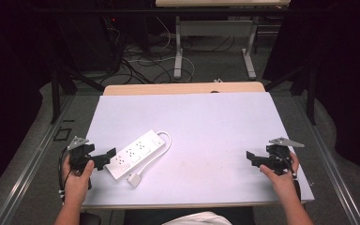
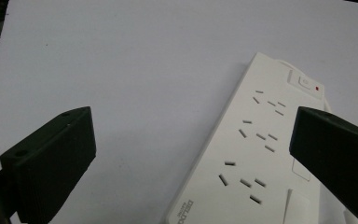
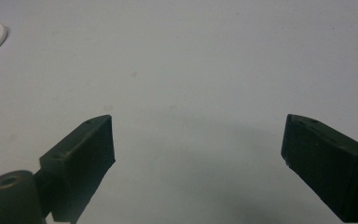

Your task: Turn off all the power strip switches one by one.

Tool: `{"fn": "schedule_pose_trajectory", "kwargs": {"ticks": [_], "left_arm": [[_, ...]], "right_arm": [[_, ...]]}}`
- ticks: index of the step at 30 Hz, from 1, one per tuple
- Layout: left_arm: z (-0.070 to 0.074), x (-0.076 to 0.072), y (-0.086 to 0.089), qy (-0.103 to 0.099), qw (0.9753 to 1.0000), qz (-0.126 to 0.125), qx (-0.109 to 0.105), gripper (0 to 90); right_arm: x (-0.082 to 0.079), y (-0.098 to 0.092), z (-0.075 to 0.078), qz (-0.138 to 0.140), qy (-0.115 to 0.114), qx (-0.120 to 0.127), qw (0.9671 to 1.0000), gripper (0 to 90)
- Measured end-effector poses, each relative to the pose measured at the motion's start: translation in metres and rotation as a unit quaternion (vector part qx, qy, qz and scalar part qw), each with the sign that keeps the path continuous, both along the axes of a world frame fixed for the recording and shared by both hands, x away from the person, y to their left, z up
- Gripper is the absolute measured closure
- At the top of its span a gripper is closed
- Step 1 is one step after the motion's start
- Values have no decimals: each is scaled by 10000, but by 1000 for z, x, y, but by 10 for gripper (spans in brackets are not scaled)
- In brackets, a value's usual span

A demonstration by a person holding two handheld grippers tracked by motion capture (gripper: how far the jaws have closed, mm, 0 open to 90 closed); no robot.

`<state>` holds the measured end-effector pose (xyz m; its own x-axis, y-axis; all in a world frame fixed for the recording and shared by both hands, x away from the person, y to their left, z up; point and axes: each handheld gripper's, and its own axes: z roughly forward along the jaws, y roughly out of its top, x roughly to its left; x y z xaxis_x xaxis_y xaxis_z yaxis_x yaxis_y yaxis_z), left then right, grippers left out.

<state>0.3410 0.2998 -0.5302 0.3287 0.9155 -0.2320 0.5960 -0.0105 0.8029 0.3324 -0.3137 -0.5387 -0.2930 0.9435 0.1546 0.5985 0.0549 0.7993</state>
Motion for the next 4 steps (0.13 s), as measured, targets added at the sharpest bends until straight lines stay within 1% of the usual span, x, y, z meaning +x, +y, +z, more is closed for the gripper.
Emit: {"fn": "schedule_pose_trajectory", "kwargs": {"ticks": [4], "left_arm": [[0, 0, 2, 10, 10000, 55, 4, 1]], "right_arm": [[1, 0, -1, -8, 21, 5, 10000, 90]]}}
